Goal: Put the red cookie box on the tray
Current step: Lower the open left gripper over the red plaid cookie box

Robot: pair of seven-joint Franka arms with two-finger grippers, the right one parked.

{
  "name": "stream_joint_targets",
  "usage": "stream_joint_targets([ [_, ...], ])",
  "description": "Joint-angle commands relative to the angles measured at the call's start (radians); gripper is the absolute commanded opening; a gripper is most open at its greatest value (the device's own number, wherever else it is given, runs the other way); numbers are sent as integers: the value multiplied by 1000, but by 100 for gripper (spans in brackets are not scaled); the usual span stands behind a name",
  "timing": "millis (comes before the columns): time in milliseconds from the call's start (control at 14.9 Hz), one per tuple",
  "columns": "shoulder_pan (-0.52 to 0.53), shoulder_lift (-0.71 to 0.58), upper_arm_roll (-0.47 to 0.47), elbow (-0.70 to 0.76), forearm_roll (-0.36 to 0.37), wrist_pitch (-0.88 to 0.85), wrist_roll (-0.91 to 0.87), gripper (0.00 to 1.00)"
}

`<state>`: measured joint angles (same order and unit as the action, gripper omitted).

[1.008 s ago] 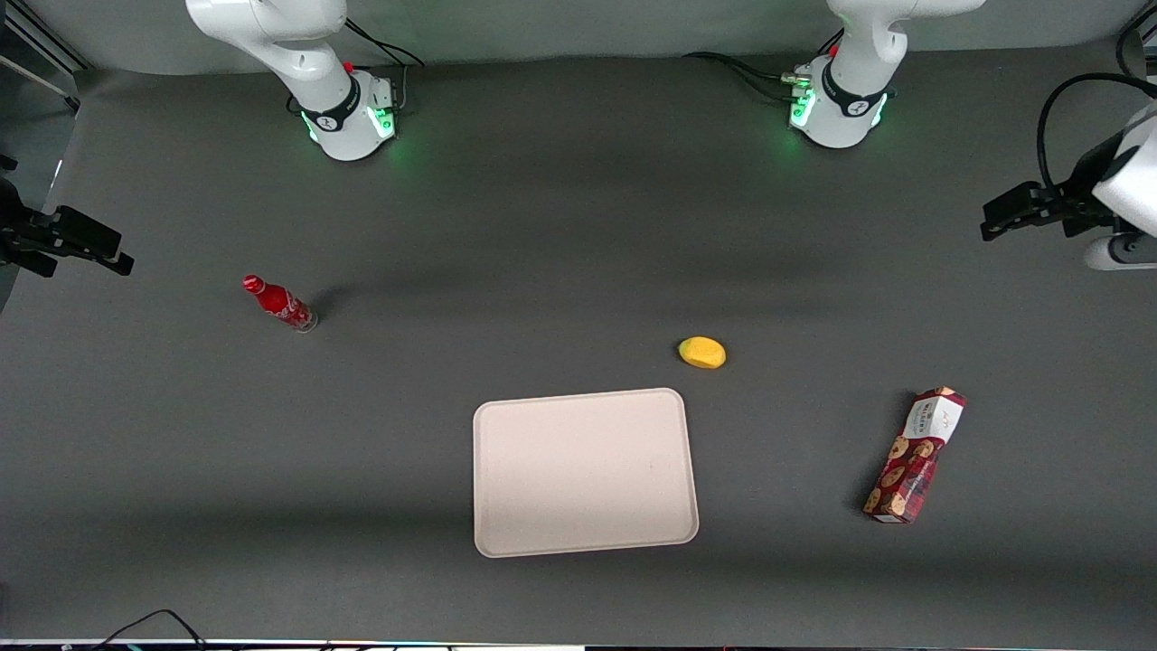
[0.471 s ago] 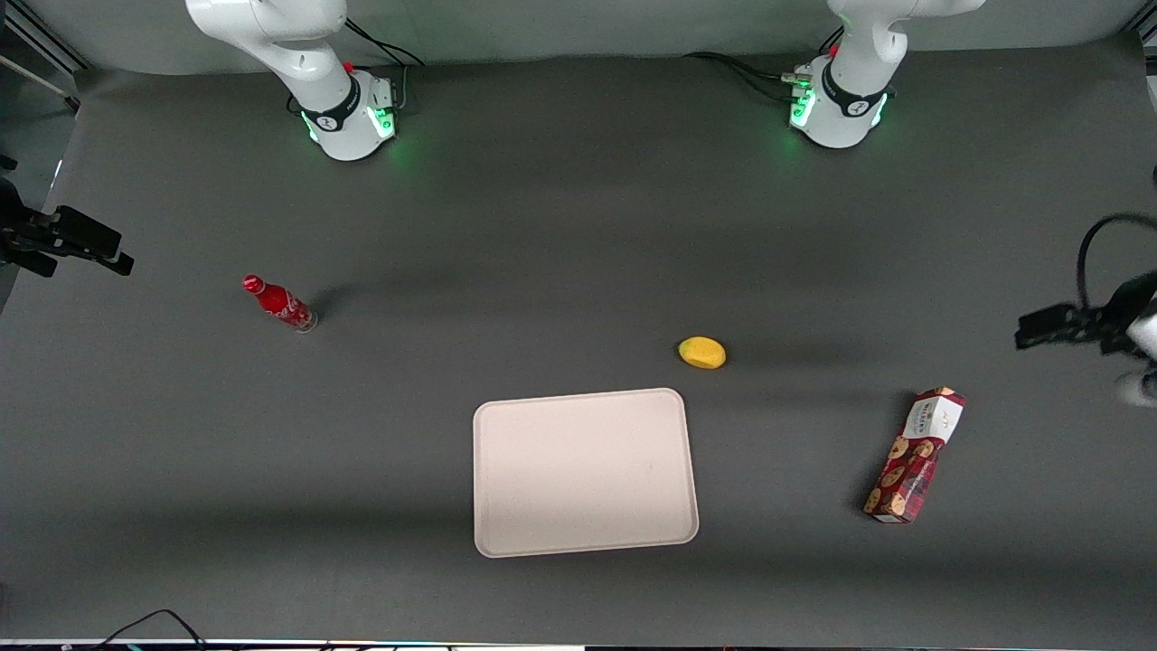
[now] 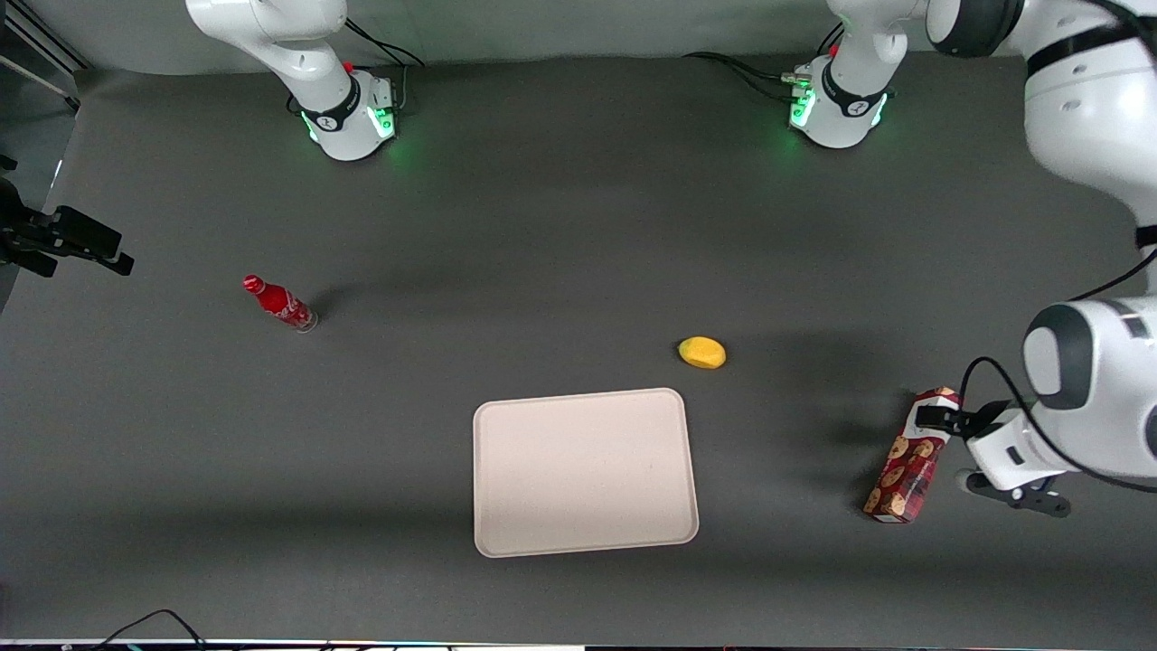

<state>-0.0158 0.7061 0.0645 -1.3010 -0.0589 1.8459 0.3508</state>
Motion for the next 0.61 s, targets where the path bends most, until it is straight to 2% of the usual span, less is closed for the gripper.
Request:
stream_joint_targets([
  [0,2,48,9,20,-18,93,59,100],
  [269,2,130,9,14,-16,249,71,100],
  [471,2,138,9,-44,-12,282,82,99],
  [538,0,136,9,-49,-15,273,76,55],
])
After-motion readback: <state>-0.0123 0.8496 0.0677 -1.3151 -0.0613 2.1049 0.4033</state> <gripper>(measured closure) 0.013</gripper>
